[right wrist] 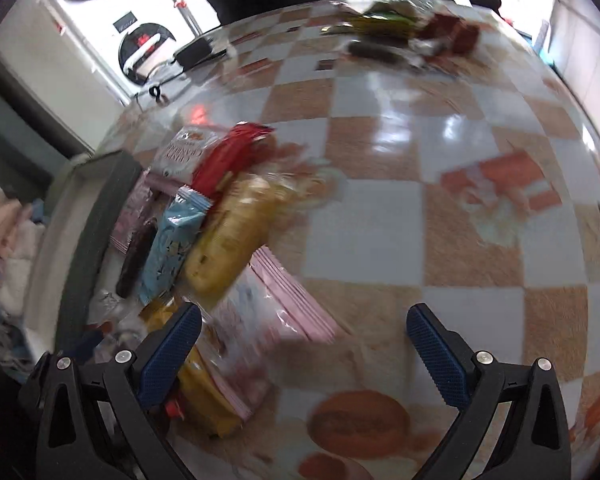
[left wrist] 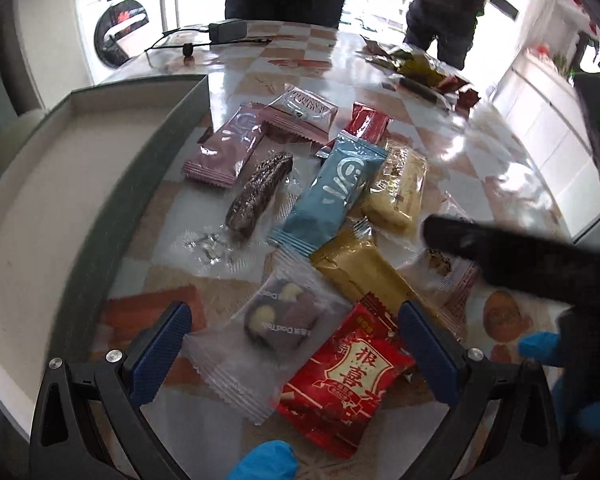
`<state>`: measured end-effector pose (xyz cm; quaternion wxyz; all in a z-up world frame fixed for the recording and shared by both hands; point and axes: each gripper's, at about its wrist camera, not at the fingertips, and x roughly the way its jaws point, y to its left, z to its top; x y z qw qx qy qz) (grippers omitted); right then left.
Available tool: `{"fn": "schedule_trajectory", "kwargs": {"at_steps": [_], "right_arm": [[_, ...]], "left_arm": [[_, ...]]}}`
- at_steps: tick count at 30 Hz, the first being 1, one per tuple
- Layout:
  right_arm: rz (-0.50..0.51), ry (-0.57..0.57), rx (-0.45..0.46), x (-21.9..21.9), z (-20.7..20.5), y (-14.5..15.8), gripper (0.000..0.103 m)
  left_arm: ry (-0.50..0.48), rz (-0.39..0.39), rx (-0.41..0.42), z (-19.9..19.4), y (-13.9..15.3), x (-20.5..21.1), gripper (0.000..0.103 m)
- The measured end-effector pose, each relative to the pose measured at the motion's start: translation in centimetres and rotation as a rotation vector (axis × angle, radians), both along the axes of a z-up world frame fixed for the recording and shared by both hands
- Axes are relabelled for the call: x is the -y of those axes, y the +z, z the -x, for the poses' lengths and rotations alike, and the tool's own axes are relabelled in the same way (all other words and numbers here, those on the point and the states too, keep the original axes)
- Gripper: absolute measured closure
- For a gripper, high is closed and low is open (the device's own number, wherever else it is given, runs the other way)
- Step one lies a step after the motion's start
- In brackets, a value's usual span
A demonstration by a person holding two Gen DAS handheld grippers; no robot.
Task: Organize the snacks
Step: 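Move both tools over the snacks spread on the table, then grasp the pink Crispy Cranberry pack with the right gripper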
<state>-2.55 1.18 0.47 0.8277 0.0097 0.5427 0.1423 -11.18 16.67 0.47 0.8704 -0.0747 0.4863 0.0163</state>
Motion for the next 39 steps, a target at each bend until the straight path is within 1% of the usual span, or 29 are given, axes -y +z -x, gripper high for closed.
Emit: {"fn": "schedule_trajectory", "kwargs": {"at_steps": [1, 3, 4, 6, 7, 8, 9, 11, 13, 14, 16, 18, 21, 22, 24, 25, 28, 29, 32, 34, 35, 37, 39], "right_arm": [[0.046, 0.022, 0.022, -0.4, 0.0, -0.2, 0.000], [0.054, 0.056, 0.043, 0.3, 0.3, -0.1, 0.000], [0.060, 0.055, 0.045, 1.0, 0.3, -0.2, 0.000], [0.170, 0.025, 0.048, 2.8, 0.1, -0.9, 0.000], [0.153, 0.024, 0.062, 4.5, 0.2, -0.9, 0.000], [0.157, 0.012, 0.067, 5.9, 0.2, -0.8, 0.000], [0.157, -0.019, 0.062, 7.8, 0.3, -0.8, 0.000], [0.158, -0.052, 0.069, 9.1, 0.2, -0.8, 0.000], [0.150, -0.064, 0.110, 10.3, 0.9, -0.7, 0.000], [0.145, -0.056, 0.143, 10.5, 1.4, -0.8, 0.000], [0.142, -0.057, 0.169, 10.5, 1.9, -0.6, 0.000], [0.142, -0.057, 0.172, 10.5, 2.3, -0.6, 0.000], [0.139, -0.055, 0.184, 10.4, 2.8, -0.6, 0.000], [0.139, -0.054, 0.184, 10.4, 2.1, -0.7, 0.000], [0.139, -0.054, 0.185, 10.2, 1.8, -0.8, 0.000], [0.139, -0.054, 0.184, 10.3, 1.7, -0.8, 0.000], [0.138, -0.053, 0.183, 10.5, 2.0, -0.6, 0.000], [0.138, -0.053, 0.184, 10.5, 2.0, -0.6, 0.000], [0.138, -0.053, 0.184, 10.5, 1.9, -0.6, 0.000], [0.138, -0.054, 0.184, 10.5, 1.9, -0.6, 0.000], [0.138, -0.054, 0.184, 10.5, 1.9, -0.7, 0.000], [0.138, -0.054, 0.184, 10.5, 1.9, -0.6, 0.000], [0.138, -0.054, 0.184, 10.5, 1.9, -0.6, 0.000]], "left_arm": [[-0.001, -0.004, 0.012, 0.0, 0.0, 0.2, 0.000], [-0.006, -0.003, 0.035, -0.1, -0.1, 0.9, 0.000], [-0.017, -0.006, 0.045, -0.2, -0.2, 1.6, 0.000], [-0.061, -0.085, 0.040, -0.8, -0.4, 3.9, 0.000], [-0.099, -0.124, 0.046, -0.9, -0.5, 5.0, 0.000], [-0.124, -0.116, 0.055, -0.7, -0.5, 5.5, 0.000], [-0.146, -0.102, 0.036, -0.8, -0.5, 5.9, 0.000], [-0.164, -0.084, 0.037, -0.5, 0.1, 6.1, 0.000], [-0.165, -0.090, 0.046, -0.1, 0.7, 5.8, 0.000], [-0.162, -0.098, 0.056, 0.3, 1.2, 5.1, 0.000], [-0.144, -0.099, 0.062, 0.6, 1.9, 4.0, 0.000], [-0.144, -0.081, 0.049, 0.6, 2.4, 2.7, 0.000], [-0.153, -0.095, 0.046, 0.9, 3.0, 1.6, 0.000], [-0.156, -0.098, 0.047, 1.0, 3.2, 1.4, 0.000], [-0.154, -0.084, 0.037, 1.3, 3.1, 1.0, 0.000], [-0.152, -0.081, 0.024, 1.4, 2.9, 1.1, 0.000], [-0.145, -0.128, 0.011, 1.2, 2.3, 1.7, 0.000], [-0.142, -0.130, 0.008, 1.1, 2.2, 1.8, 0.000], [-0.143, -0.098, -0.004, 0.2, 2.3, 1.8, 0.000], [-0.160, -0.099, -0.003, -0.8, 2.4, 2.4, 0.000], [-0.170, -0.110, -0.014, -1.4, 2.3, 3.0, 0.000], [-0.181, -0.160, -0.035, -2.3, 1.7, 4.5, 0.000], [-0.198, -0.177, -0.031, -2.4, 1.3, 5.6, 0.000]]}}
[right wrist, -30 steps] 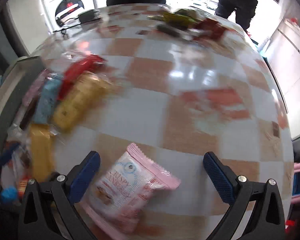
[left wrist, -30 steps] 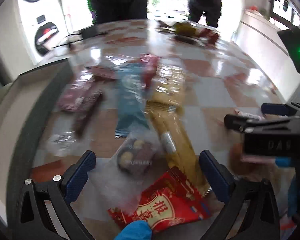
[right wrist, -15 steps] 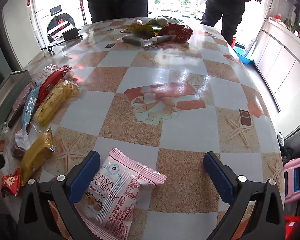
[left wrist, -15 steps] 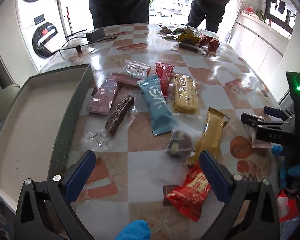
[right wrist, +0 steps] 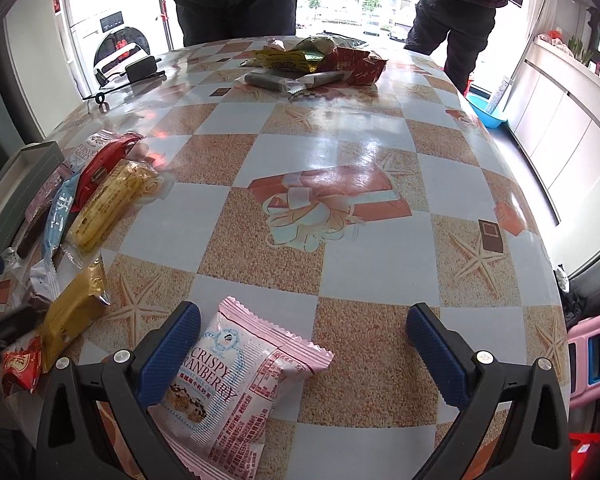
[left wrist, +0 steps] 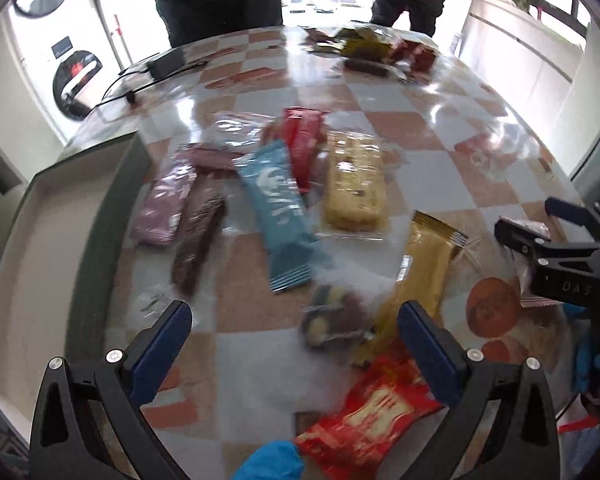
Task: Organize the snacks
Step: 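Grasp the pink Crispy Cranberry pack with the right gripper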
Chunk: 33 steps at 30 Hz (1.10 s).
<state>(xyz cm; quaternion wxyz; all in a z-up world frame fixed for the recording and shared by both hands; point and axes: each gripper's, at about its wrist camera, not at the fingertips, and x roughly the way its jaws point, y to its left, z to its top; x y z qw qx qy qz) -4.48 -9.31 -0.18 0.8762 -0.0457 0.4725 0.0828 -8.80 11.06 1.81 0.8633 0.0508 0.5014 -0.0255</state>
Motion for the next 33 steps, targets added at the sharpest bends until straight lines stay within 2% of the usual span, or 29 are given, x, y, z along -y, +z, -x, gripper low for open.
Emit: {"fn": "schedule_trajectory", "kwargs": {"at_steps": [4, 8, 11, 15, 18, 22, 23, 26, 33], "right_arm": [[0.000, 0.000, 0.000, 0.0, 0.0, 0.0, 0.000], [0.000, -0.001, 0.001, 0.0, -0.1, 0.0, 0.000], [0.000, 0.000, 0.000, 0.0, -0.1, 0.0, 0.000], [0.000, -0.001, 0.001, 0.0, 0.0, 0.0, 0.000], [0.000, -0.001, 0.001, 0.0, -0.1, 0.0, 0.000], [-0.001, -0.001, 0.001, 0.0, 0.0, 0.0, 0.000], [0.000, -0.001, 0.001, 0.0, 0.0, 0.0, 0.000], [0.000, -0.002, 0.001, -0.1, -0.2, 0.0, 0.000], [0.004, 0.022, -0.026, -0.2, -0.4, 0.1, 0.000]], "left_arm": [[0.004, 0.049, 0.009, 0.1, -0.3, -0.2, 0.000], [0.025, 0.136, -0.047, -0.4, -0.8, -2.0, 0.000], [0.047, 0.057, -0.053, -0.2, -1.0, -2.3, 0.002], [0.019, 0.050, -0.053, 0.0, -0.9, -2.5, 0.009], [-0.015, 0.019, -0.046, -0.1, -0.8, -1.2, 0.009], [-0.032, 0.033, -0.050, -0.2, -0.9, -0.2, 0.006], [-0.018, 0.046, -0.064, -0.2, -1.1, -0.2, 0.000], [-0.007, 0.050, -0.053, -0.1, -1.1, -0.4, 0.000], [0.027, 0.051, -0.106, -0.7, -0.8, -0.2, 0.000]]}}
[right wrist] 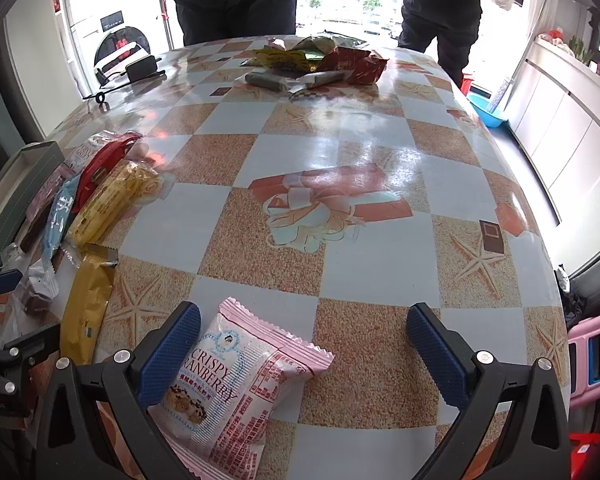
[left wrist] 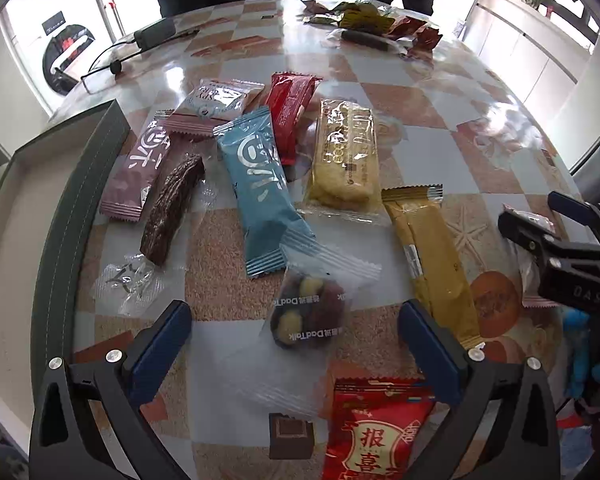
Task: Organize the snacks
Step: 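Grasp the pink Crispy Cranberry pack with the right gripper, then grasp the clear chocolate candy pack with the left gripper while the right carries the cranberry pack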
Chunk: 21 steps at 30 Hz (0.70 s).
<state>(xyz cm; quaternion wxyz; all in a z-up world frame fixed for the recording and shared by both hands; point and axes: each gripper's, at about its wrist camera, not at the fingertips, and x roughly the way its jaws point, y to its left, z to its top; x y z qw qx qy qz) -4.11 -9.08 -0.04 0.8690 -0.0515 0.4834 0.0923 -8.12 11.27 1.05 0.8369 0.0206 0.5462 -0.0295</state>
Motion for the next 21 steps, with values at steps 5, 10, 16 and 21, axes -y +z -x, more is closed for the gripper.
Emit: {"fn": "schedule_trajectory", "kwargs": {"at_steps": [5, 10, 16, 21], "right_arm": [[-0.055, 0.023, -0.092, -0.2, 1.0, 0.6, 0.000], [0.029, 0.034, -0.139, -2.2, 1.5, 0.1, 0.000], [0.011, 0.063, -0.107, -2.5, 2.0, 1.4, 0.062], [-0.140, 0.039, -0.140, -0.6, 2.3, 1.5, 0.062]], "left_arm": [[-0.002, 0.002, 0.010, 0.4, -0.3, 0.8, 0.005], [-0.001, 0.005, 0.019, 0.5, 0.2, 1.2, 0.031], [-0.019, 0.058, 0.031, 0.9, 0.9, 0.7, 0.073], [-0.003, 0.140, 0.061, 2.3, 1.7, -0.6, 0.073]]}}
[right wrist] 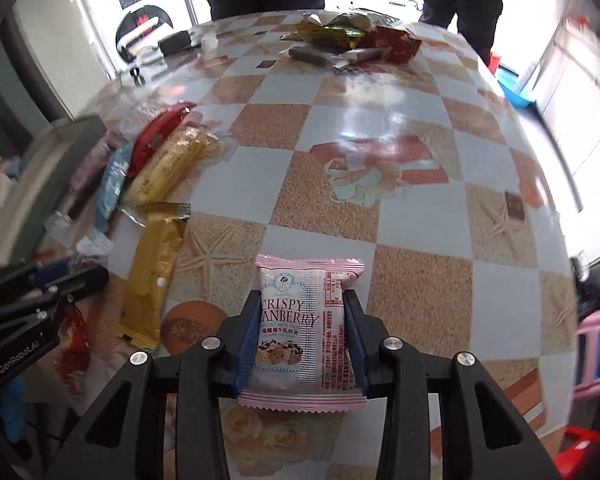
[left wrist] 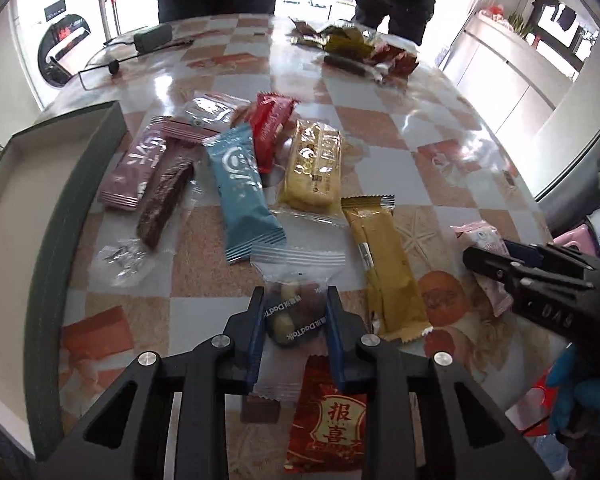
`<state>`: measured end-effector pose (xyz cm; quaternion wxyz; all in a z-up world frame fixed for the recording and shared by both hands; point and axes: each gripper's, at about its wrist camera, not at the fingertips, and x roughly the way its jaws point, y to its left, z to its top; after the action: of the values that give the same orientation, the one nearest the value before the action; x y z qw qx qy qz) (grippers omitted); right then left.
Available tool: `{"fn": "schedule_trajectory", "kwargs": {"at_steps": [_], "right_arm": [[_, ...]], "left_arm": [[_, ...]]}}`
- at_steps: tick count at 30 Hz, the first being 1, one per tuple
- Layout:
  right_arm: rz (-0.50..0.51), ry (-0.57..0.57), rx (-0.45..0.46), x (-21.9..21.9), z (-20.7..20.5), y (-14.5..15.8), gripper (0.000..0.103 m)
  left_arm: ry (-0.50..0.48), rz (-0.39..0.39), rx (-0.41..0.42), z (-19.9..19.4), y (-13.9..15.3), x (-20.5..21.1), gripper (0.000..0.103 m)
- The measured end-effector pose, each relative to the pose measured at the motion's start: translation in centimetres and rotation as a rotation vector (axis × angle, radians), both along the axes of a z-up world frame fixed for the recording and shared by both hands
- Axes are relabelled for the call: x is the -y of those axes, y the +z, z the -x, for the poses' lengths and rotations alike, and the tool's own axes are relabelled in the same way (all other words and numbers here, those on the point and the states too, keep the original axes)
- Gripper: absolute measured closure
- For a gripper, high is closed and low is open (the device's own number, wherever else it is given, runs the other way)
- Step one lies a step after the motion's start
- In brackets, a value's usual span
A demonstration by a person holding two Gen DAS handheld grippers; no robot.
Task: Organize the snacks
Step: 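Grasp the clear chocolate candy pack with the left gripper while the right carries the cranberry pack, then release both packs into the grey tray box from both grippers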
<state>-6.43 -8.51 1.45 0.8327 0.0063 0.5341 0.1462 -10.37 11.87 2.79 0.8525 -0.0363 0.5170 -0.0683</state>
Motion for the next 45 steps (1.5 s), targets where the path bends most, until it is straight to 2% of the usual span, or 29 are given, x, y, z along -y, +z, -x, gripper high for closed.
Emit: {"fn": "schedule_trajectory", "kwargs": {"at_steps": [2, 4, 14, 23, 29, 33, 40, 45], "right_arm": [[-0.077, -0.015, -0.028, 0.6, 0.1, 0.1, 0.062], [-0.112, -0.028, -0.046, 0.9, 0.1, 0.1, 0.062], [-0.106, -0.011, -0.028, 0.2, 0.2, 1.5, 0.062], [-0.174, 0.039, -0.011, -2.0, -0.3, 4.0, 0.062], [-0.192, 0.131, -0.005, -7.2, -1.1, 5.7, 0.062], [-0.198, 0.229, 0.000, -12.5, -1.2, 6.9, 0.062], [-0.195, 0.391, -0.006, -22.5, -1.5, 7.4, 0.062], [-0.201, 0.475, -0.042, -29.3, -2.3, 6.6, 0.062]], "left_arm": [[0.007, 0.005, 0.006, 0.4, 0.3, -0.4, 0.073], [0.015, 0.016, 0.013, 0.6, 0.6, -0.7, 0.073], [0.034, 0.042, 0.069, 1.1, 2.4, -2.3, 0.073], [0.085, 0.062, 0.126, 1.2, 5.0, -5.0, 0.073], [0.155, 0.054, 0.158, 1.7, 6.3, -8.7, 0.073], [0.233, 0.051, 0.168, 2.3, 6.6, -12.5, 0.073], [0.369, 0.017, 0.155, 3.3, 5.9, -19.4, 0.073], [0.438, 0.002, 0.135, 3.9, 4.7, -23.3, 0.073]]}}
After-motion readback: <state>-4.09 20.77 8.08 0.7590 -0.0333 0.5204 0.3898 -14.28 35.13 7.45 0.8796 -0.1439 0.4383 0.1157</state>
